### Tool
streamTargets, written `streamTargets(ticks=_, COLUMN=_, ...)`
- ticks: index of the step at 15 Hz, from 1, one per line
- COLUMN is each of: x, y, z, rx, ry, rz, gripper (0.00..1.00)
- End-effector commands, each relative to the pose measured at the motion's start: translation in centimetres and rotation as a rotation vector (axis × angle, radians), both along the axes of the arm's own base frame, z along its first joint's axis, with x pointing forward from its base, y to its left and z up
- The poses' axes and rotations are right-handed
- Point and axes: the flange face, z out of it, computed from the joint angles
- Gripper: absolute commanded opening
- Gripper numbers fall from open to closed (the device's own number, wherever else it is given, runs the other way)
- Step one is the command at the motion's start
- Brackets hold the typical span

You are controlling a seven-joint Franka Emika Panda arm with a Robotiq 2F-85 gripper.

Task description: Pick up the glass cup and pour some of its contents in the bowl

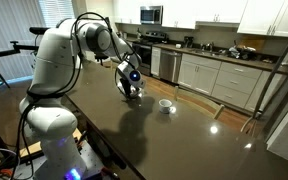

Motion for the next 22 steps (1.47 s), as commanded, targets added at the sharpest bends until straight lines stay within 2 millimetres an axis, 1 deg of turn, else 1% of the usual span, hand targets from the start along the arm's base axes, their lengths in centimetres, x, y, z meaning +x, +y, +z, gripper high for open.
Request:
streamTargets(ticks=1, x=-0.3, y=0.3, z=0.0, rx=0.008, ry=0.073, rz=0.001, gripper=0.59)
streamTargets(ticks=7, x=-0.2, y=0.5, z=0.6, rx=0.017, ry=0.074, rz=0.005, gripper=0.59)
streamTargets(ticks=13, x=-0.1, y=0.7, z=1.7, rx=0.021, ry=0.044, rz=0.007, gripper=0.59)
streamTargets(ticks=22, x=0.1, y=0.9, z=4.4, rx=0.024, ry=-0.035, rz=0.008, gripper=0.59)
